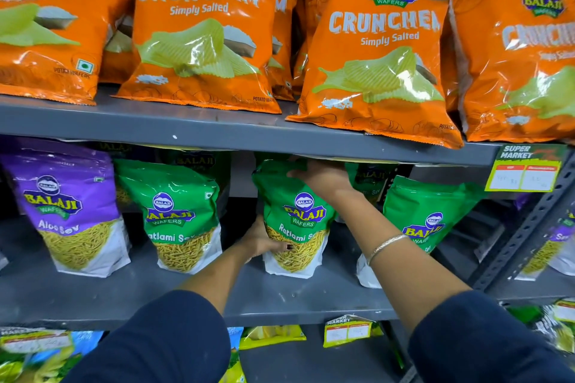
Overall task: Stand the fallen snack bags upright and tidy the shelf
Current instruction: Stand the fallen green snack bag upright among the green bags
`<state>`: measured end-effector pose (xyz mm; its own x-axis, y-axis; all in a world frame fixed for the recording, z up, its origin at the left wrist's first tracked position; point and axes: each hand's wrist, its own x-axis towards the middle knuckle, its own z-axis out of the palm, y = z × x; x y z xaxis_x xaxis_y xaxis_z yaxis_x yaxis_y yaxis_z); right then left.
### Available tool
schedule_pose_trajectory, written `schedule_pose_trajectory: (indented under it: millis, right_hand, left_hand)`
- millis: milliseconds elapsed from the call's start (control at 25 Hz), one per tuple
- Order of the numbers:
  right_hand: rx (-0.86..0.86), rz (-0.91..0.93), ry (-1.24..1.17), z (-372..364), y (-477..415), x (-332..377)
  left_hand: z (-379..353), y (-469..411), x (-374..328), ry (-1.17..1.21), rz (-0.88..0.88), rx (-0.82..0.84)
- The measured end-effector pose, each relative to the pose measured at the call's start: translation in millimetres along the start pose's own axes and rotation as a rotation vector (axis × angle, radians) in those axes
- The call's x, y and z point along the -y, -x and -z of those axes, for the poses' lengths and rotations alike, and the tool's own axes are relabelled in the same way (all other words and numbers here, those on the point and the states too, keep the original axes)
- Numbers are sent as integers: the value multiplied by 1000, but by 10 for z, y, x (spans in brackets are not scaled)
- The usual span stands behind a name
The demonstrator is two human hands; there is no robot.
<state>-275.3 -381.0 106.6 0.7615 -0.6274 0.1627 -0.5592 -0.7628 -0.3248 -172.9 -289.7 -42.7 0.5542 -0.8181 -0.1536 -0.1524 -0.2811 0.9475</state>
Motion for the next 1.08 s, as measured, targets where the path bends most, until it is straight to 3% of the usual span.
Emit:
schedule_pose_trajectory:
  millis: [120, 200, 280, 360, 440, 520, 600, 680, 1080]
  right_hand:
    - [-86, 66, -45, -20, 1, 123]
    - [-408, 119, -39, -143, 69, 66]
    - [-570, 22, -26, -263, 182, -78]
    - [-498, -124, -76, -430, 327, -250]
    - [-473, -158, -171, -650, 455, -458]
    - [-413, -170, -411, -842, 508, -619]
    - [-211, -205, -775, -981, 498, -737]
    - [26, -274, -943, -1065, 475, -818]
    - [21, -321, -867, -1164, 641, -1033]
  left_hand:
    - [-4, 19, -13, -3, 6, 6]
    - [18, 29, -11, 1, 20, 36]
    - [45, 26, -24, -18, 38, 33]
    - [63, -26, 34, -52, 52, -6]
    - [52, -136, 147, -62, 52, -9]
    - [40, -76, 106, -75, 41, -27]
    - [31, -25, 63, -94, 30, -38]
    - [26, -29, 79, -120, 23, -51]
    - [-207, 120, 99, -278, -45, -125]
